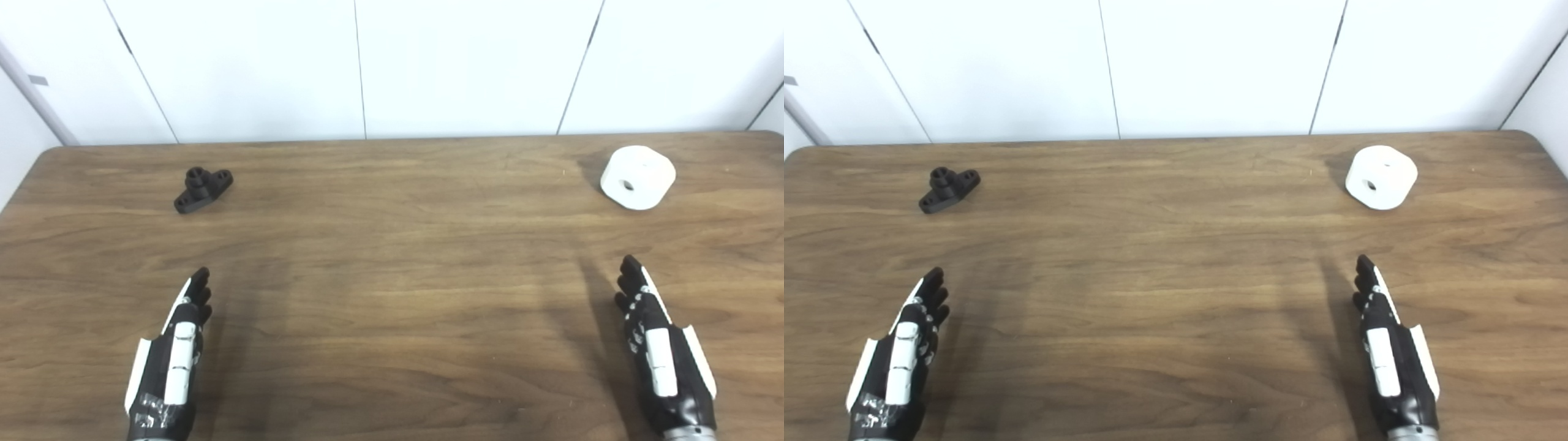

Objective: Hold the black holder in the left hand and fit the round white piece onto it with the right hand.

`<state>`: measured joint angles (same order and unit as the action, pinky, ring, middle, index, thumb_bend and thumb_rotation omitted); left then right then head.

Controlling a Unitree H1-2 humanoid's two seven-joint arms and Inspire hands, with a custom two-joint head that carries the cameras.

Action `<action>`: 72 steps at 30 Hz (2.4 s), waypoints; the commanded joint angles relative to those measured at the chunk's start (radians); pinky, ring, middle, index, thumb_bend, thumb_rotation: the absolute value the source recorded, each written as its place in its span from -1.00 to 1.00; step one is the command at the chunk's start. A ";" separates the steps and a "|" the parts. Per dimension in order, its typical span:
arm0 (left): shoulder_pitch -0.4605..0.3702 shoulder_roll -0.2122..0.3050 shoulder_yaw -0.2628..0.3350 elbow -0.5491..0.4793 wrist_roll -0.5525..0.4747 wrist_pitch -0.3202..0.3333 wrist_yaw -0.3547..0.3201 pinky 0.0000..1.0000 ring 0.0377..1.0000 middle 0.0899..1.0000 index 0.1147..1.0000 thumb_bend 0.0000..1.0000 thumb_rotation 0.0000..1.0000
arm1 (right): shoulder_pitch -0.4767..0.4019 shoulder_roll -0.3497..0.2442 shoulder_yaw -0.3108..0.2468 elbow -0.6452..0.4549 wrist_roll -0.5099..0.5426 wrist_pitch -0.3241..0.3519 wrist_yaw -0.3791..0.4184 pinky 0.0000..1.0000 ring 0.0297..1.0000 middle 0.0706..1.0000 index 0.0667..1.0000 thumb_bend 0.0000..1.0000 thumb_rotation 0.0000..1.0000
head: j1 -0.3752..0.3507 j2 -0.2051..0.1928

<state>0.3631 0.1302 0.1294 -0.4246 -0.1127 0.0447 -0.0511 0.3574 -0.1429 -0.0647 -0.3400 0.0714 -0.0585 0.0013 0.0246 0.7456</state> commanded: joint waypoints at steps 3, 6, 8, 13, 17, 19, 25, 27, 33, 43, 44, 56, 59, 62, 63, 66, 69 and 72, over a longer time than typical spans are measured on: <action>-0.001 -0.005 0.003 -0.012 0.002 -0.032 0.004 1.00 1.00 1.00 0.93 0.11 0.89 | -0.004 0.016 -0.007 -0.012 0.008 -0.061 0.004 1.00 1.00 0.99 0.94 0.29 0.96 | -0.001 0.001; 0.000 -0.005 0.004 -0.014 -0.005 -0.027 0.003 1.00 1.00 1.00 0.93 0.12 0.89 | -0.004 0.015 -0.007 -0.011 0.016 -0.064 0.006 1.00 1.00 0.99 0.93 0.29 0.95 | -0.001 -0.001; 0.000 -0.004 0.004 -0.014 -0.004 -0.027 0.003 1.00 1.00 1.00 0.94 0.11 0.89 | -0.003 0.015 -0.006 -0.012 0.017 -0.060 0.005 1.00 1.00 0.99 0.93 0.30 0.95 | -0.001 -0.001; 0.005 -0.009 0.001 -0.011 0.000 -0.045 0.003 1.00 1.00 1.00 0.93 0.09 0.89 | 0.004 0.014 -0.007 -0.016 0.019 -0.062 0.005 1.00 1.00 0.99 0.93 0.28 0.95 | 0.035 -0.027; 0.009 -0.019 -0.011 0.001 0.013 -0.072 0.003 1.00 1.00 1.00 0.93 0.08 0.83 | 0.009 0.005 -0.015 0.006 0.029 -0.092 0.010 1.00 1.00 0.99 0.94 0.27 0.95 | 0.133 -0.081; 0.011 -0.022 -0.018 0.010 0.025 -0.088 0.005 1.00 1.00 0.97 0.91 0.11 0.79 | 0.011 0.002 -0.018 0.012 0.028 -0.097 0.011 1.00 1.00 1.00 0.95 0.26 0.97 | 0.163 -0.102; 0.027 -0.029 -0.042 0.025 0.058 -0.117 0.009 1.00 1.00 0.96 0.90 0.10 0.74 | 0.013 -0.002 -0.021 0.017 0.058 -0.086 0.023 1.00 1.00 1.00 0.96 0.34 0.96 | 0.230 -0.169; 0.031 -0.031 -0.049 0.029 0.065 -0.129 0.010 1.00 1.00 0.98 0.92 0.10 0.73 | 0.014 -0.003 -0.022 0.019 0.064 -0.090 0.027 1.00 1.00 1.00 0.96 0.38 0.95 | 0.249 -0.196; 0.034 -0.042 -0.062 0.040 0.102 -0.151 0.027 1.00 0.97 0.93 0.87 0.15 0.68 | 0.028 0.012 -0.034 0.009 0.060 -0.086 0.018 1.00 1.00 0.96 0.90 0.07 0.98 | 0.260 -0.235; 0.032 -0.039 -0.070 0.067 0.125 -0.176 0.051 1.00 0.95 0.92 0.89 0.39 0.69 | 0.029 0.015 -0.030 0.031 0.054 -0.109 0.026 1.00 0.99 0.92 0.85 0.11 0.95 | 0.246 -0.262; 0.032 -0.039 -0.071 0.066 0.124 -0.170 0.051 1.00 0.96 0.93 0.90 0.38 0.69 | 0.029 0.015 -0.030 0.031 0.052 -0.105 0.025 1.00 0.99 0.92 0.85 0.11 0.96 | 0.246 -0.262; 0.023 -0.033 -0.062 -0.025 0.229 -0.062 0.079 0.87 0.93 0.90 0.84 0.31 -0.02 | 0.029 0.017 -0.032 0.036 0.028 -0.106 0.016 1.00 0.94 0.89 0.80 0.15 0.95 | 0.223 -0.262; -0.030 -0.014 -0.036 -0.079 0.301 0.011 0.096 0.71 0.84 0.84 0.77 0.46 -0.28 | 0.025 0.023 -0.031 0.047 0.012 -0.113 0.011 0.96 0.92 0.87 0.80 0.13 0.95 | 0.217 -0.262; -0.098 0.025 -0.011 -0.122 0.422 0.089 0.102 0.84 0.87 0.82 0.73 0.57 -0.47 | 0.021 0.025 -0.029 0.054 0.011 -0.117 0.011 0.99 0.92 0.88 0.81 0.16 0.94 | 0.215 -0.262; -0.124 0.043 -0.001 -0.133 0.471 0.117 0.099 0.85 0.87 0.81 0.71 0.59 -0.47 | 0.020 0.026 -0.029 0.055 0.010 -0.116 0.011 0.99 0.92 0.88 0.81 0.18 0.94 | 0.213 -0.264; -0.191 0.090 0.022 -0.146 0.574 0.175 0.084 0.87 0.86 0.81 0.68 0.65 -0.53 | 0.020 0.027 -0.026 0.053 0.001 -0.113 0.006 0.99 0.92 0.88 0.81 0.22 0.95 | 0.210 -0.264; -0.248 0.131 0.033 -0.142 0.629 0.223 0.060 0.87 0.88 0.80 0.67 0.69 -0.48 | 0.020 0.029 -0.025 0.050 -0.010 -0.107 -0.001 0.91 0.90 0.87 0.80 0.22 0.92 | 0.212 -0.265; -0.297 0.156 0.045 -0.119 0.636 0.269 0.041 0.88 0.90 0.82 0.66 0.68 -0.45 | 0.017 0.029 -0.025 0.055 -0.014 -0.109 -0.003 0.87 0.88 0.86 0.79 0.24 0.90 | 0.214 -0.267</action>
<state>0.0880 0.2701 0.1629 -0.5351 0.5118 0.2980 -0.0072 0.3762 -0.1398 -0.0829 -0.2842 0.0637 -0.1632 0.0124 0.2378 0.4771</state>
